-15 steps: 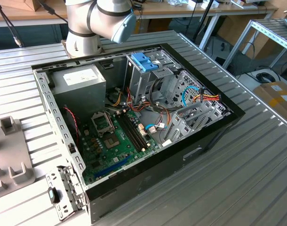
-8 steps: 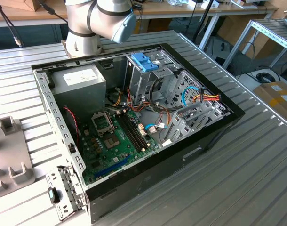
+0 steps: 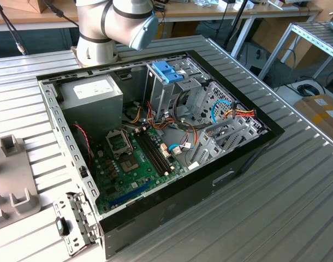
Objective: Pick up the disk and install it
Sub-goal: 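Pick up the disk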
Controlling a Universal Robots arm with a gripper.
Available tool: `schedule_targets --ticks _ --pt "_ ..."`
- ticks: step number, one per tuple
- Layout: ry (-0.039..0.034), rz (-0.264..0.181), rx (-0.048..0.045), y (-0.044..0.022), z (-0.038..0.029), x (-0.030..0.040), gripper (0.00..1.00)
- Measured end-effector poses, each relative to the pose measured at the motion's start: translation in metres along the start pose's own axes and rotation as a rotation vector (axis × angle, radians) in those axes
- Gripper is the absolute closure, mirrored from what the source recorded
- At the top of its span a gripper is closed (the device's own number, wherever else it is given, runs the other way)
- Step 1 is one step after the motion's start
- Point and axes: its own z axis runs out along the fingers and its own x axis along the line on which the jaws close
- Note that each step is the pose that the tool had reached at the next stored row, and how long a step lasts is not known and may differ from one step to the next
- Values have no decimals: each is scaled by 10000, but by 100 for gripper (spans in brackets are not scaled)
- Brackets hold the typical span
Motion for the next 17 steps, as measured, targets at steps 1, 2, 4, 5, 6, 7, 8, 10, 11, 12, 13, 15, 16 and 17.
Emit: schedule_targets --ticks 1,2,4,5,6,7,8,10,11,12,13,15,16,17 --pt "0 1 0 -22 -1 0 63" --pt "0 0 0 -74 -3 0 63" --pt "0 0 0 -128 -6 -1 63" --pt "0 0 0 -134 -6 0 63" --pt "0 0 0 -140 -6 -1 63" --pt "0 0 0 -143 -6 -1 63" --pt "0 0 0 -146 -6 -1 63" --pt "0 0 -1 -151 -7 -1 63" --pt "1 0 -1 -155 -7 -1 63" --pt "1 0 -1 -158 -7 -1 63" --pt "0 0 -1 -160 -7 -1 63" --pt "0 0 0 -167 -7 -1 63" --pt "0 0 0 -170 -7 -1 63" --pt "0 0 0 -173 -7 -1 63"
